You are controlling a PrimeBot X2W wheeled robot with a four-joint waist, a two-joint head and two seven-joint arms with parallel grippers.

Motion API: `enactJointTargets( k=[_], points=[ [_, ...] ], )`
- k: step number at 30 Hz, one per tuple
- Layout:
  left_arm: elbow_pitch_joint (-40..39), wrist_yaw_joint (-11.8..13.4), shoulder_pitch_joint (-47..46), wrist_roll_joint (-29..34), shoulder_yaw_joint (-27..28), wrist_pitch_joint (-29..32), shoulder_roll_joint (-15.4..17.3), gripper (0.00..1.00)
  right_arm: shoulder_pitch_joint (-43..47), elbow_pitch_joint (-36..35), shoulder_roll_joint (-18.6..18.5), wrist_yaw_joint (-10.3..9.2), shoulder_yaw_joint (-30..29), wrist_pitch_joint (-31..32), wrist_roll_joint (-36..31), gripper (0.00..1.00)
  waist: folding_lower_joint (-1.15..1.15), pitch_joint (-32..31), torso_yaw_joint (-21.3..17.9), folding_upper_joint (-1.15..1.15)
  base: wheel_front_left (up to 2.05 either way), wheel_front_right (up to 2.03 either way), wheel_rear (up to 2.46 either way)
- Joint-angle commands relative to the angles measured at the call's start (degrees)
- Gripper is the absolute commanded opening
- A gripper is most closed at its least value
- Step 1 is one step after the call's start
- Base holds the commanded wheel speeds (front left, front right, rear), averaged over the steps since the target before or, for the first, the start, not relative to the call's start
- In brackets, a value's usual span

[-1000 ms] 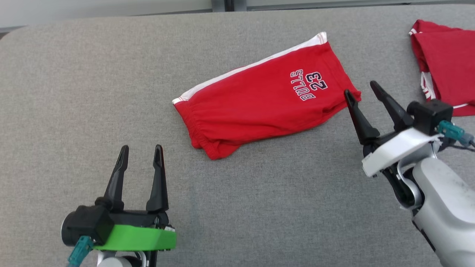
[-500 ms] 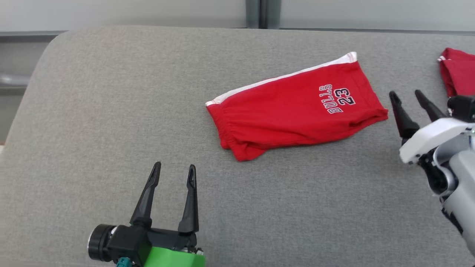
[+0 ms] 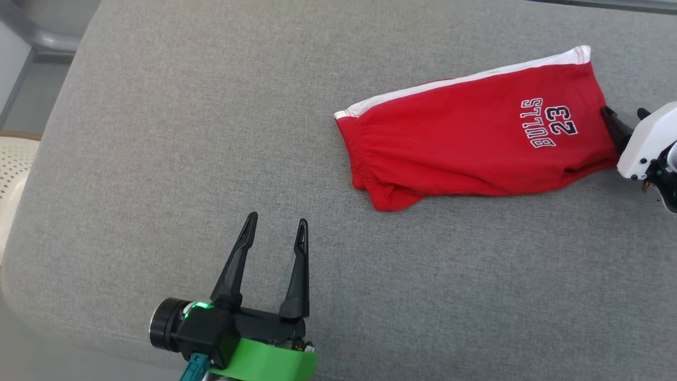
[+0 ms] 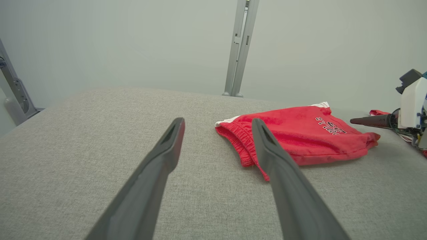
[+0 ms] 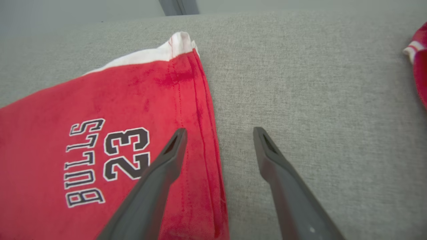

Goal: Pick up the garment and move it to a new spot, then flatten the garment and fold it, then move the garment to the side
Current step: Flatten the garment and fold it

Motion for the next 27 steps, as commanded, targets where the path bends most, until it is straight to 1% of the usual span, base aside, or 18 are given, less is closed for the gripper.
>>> enactJointTargets(
  k=[1,5,8,9,10,12,18,23,27],
  points=[
    [0.25,0.03,-1.03,-0.04,-0.30,-0.16,-0.04,1.00,-0.92,0.60,-0.19,-0.06,0.45,0.90,1.00,1.00,0.00,2.72,1.97,0.00,0.00,0.00,0.00],
    [0.47,0.16,-1.87,-0.01,-0.88,-0.16,-0.05,1.00,-1.76,1.23,0.03,-0.06,2.20,2.92,2.19,1.00,0.00,3.81,2.10,0.00,0.00,0.00,0.00],
    [0.70,0.17,-2.20,0.12,-1.13,-0.16,-0.05,1.00,-0.97,1.13,0.88,-0.02,4.11,4.16,3.24,1.00,0.00,4.02,1.88,0.00,0.00,0.00,0.00],
    [0.79,0.08,-2.30,0.17,-1.17,-0.16,-0.05,1.00,-0.75,1.00,1.11,-0.02,4.64,4.18,3.65,0.47,0.00,3.97,1.76,0.00,0.00,0.00,0.00],
    [0.94,-0.05,-2.32,0.31,-1.16,-0.16,-0.05,1.00,-0.46,0.76,1.28,-0.01,5.22,3.95,4.00,0.00,0.00,3.82,1.58,0.00,0.00,0.00,0.00],
    [1.11,-0.13,-2.31,0.63,-1.01,-0.16,-0.05,1.00,0.32,-0.12,1.39,-0.01,6.27,3.28,4.78,0.00,0.00,3.39,1.10,0.00,0.00,0.00,0.00],
    [1.51,-0.69,-1.34,1.29,-0.20,-0.16,-0.04,1.00,1.63,-2.91,-0.29,-0.08,8.20,-0.23,6.65,0.00,0.00,1.54,-1.80,0.00,0.00,0.00,0.00],
    [1.89,-1.34,-0.33,2.02,0.93,-0.16,-0.02,1.00,3.41,-5.84,-2.07,-0.08,9.97,-4.09,6.96,0.00,0.00,-0.55,-5.95,0.00,0.00,0.00,0.00],
    [2.21,-2.05,0.24,2.79,2.02,-0.16,-0.01,1.00,5.06,-7.30,-3.75,-0.08,10.99,-5.99,7.57,0.00,0.00,-2.27,-9.48,0.00,0.00,0.00,0.00]
  ],
)
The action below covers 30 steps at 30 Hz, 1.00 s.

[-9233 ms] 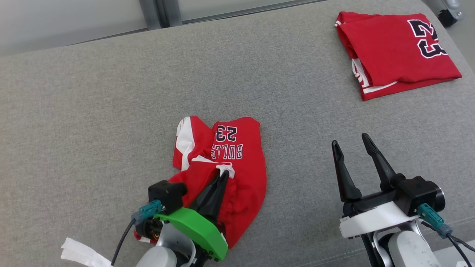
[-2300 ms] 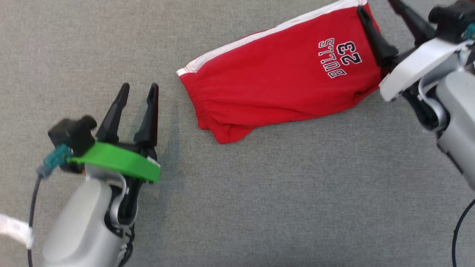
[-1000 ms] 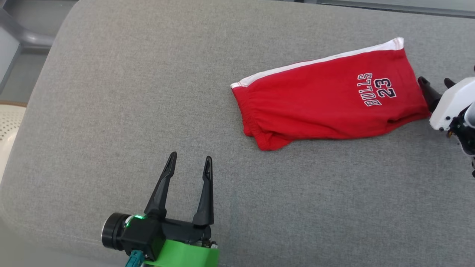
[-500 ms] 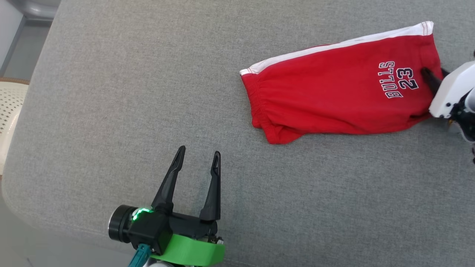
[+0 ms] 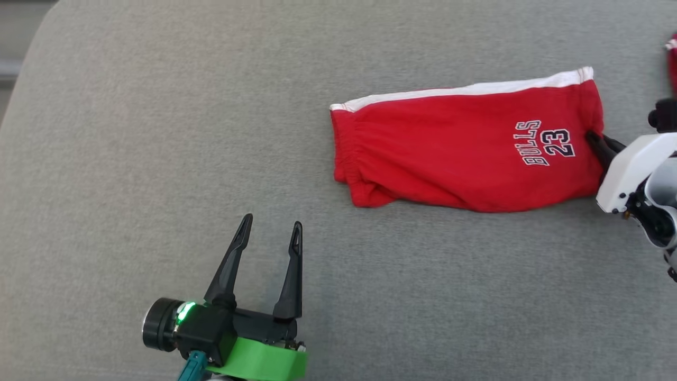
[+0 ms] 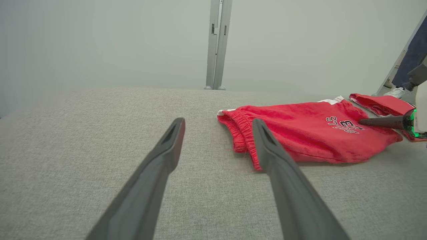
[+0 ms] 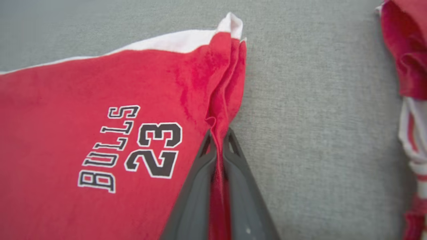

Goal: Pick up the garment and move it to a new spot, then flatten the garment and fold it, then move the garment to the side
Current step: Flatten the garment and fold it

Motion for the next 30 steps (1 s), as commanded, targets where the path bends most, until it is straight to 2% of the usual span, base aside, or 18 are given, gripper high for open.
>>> enactJointTargets(
  k=[1,6,11,19,30],
  points=[
    [0.16,-0.45,0.68,0.40,0.44,-0.16,0.04,1.00,0.92,-0.16,-1.03,-0.12,0.12,-0.66,0.56,0.00,0.00,-2.75,-4.12,0.00,0.00,0.00,0.00],
    [0.44,-1.16,1.48,1.19,0.96,-0.16,0.04,1.00,0.47,-0.58,-3.27,-0.12,0.85,-0.92,-0.06,0.00,0.00,-4.40,-6.79,0.00,0.00,0.00,0.00],
    [0.76,-1.42,2.05,1.12,1.42,-0.16,0.04,1.00,-2.00,-2.75,-2.86,-0.12,1.74,-0.13,-1.31,0.00,0.00,-5.76,-7.78,0.00,0.00,0.00,0.00],
    [1.16,-1.81,2.52,0.41,0.70,-0.16,0.04,1.00,-6.39,-7.12,2.60,-0.11,4.08,3.05,-4.53,0.00,0.00,-8.02,-6.51,0.00,0.00,0.00,0.00],
    [1.31,-1.67,2.00,-1.70,-1.53,-0.16,0.04,1.00,-7.92,-8.64,11.32,-0.11,8.03,7.44,-6.86,0.00,0.00,-8.02,-0.08,0.00,0.00,0.00,0.00]
  ],
)
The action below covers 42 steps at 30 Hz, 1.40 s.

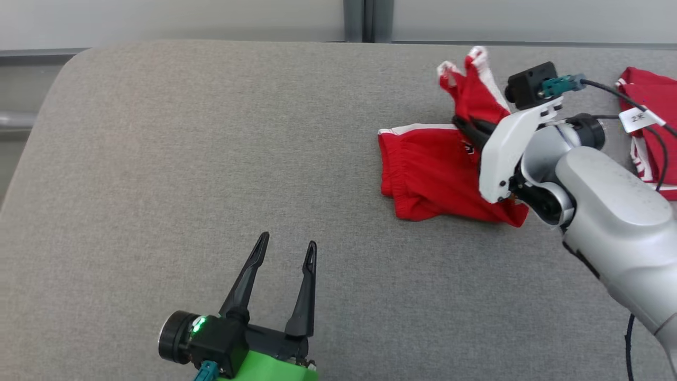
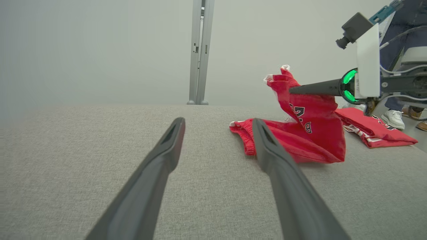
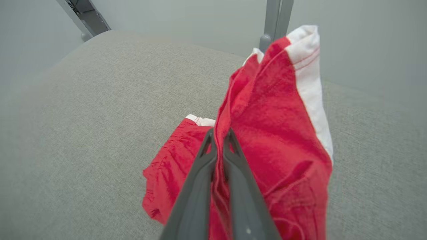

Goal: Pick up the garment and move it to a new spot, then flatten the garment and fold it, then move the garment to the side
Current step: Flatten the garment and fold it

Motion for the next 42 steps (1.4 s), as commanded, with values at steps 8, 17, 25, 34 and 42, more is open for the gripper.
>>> enactJointTargets(
  k=[8,17,25,34,42],
  points=[
    [0.31,0.31,-0.52,-1.09,-0.97,-0.16,0.06,1.00,1.34,1.19,5.35,-0.10,2.98,1.12,0.70,0.00,0.00,0.33,3.71,0.00,0.00,0.00,0.00],
    [0.05,0.30,-1.04,-1.03,-0.67,-0.16,0.06,1.00,3.52,-0.12,7.41,-0.10,2.58,-3.09,3.98,1.00,0.00,1.05,2.42,0.00,0.00,0.00,0.00],
    [-0.32,0.57,0.07,-0.09,1.71,-0.16,0.06,1.00,8.13,-4.24,1.08,-0.09,0.81,-18.00,-1.06,1.00,0.00,-0.29,-1.70,0.00,0.00,0.00,0.00],
    [-2.29,1.72,3.22,0.08,6.90,-0.16,0.06,1.00,22.95,-8.49,-0.41,-0.06,-11.42,-25.93,-10.15,1.00,0.00,-2.51,-6.32,0.00,0.00,0.00,0.00],
    [-1.98,0.08,5.24,1.03,8.29,-0.16,0.06,1.00,36.52,-16.14,3.42,-0.06,-21.40,-25.97,-20.12,0.00,0.00,-4.04,-6.66,0.00,0.00,0.00,0.00]
  ],
)
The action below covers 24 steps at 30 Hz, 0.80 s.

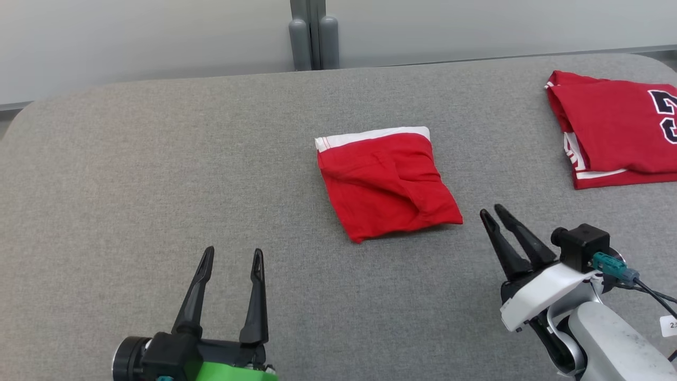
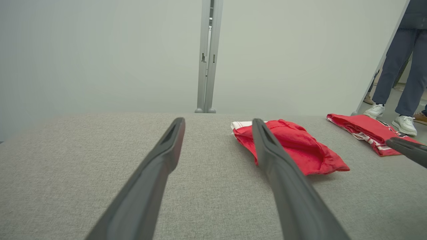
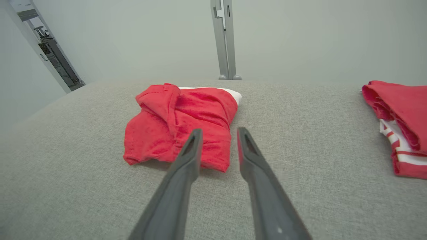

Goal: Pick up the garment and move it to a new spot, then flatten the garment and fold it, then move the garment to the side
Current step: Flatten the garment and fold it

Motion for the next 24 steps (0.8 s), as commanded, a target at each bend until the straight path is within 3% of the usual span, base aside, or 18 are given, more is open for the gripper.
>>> enactJointTargets(
  k=[1,5,9,17,24],
  points=[
    [-0.02,-0.37,0.35,0.42,-0.34,-0.16,0.06,1.00,0.46,-0.43,0.24,-0.02,-0.28,-0.21,-1.00,0.00,0.00,-0.28,0.70,0.00,0.00,0.00,0.00],
    [-0.16,-0.53,-0.29,0.74,-1.56,-0.16,0.06,1.00,-3.60,1.28,-0.17,-0.02,1.99,-0.21,-1.46,0.00,0.00,0.15,3.10,0.00,0.00,0.00,0.00],
    [-0.13,-0.23,-0.90,0.42,-3.03,-0.16,0.06,1.00,-10.16,6.53,-1.89,-0.03,8.44,-0.17,1.12,0.00,0.00,1.15,6.24,0.00,0.00,0.00,0.00],
    [0.14,0.25,-2.73,-1.08,-5.96,-0.16,0.06,1.00,-23.00,16.75,-6.36,-0.05,20.32,5.08,10.93,0.00,0.00,3.72,12.00,0.00,0.00,0.00,0.00],
    [0.32,0.95,-3.58,-1.82,-6.77,-0.16,0.06,1.00,-27.23,18.64,-8.71,-0.05,29.06,7.66,19.31,0.00,0.00,5.01,14.10,0.00,0.00,0.00,0.00]
  ],
)
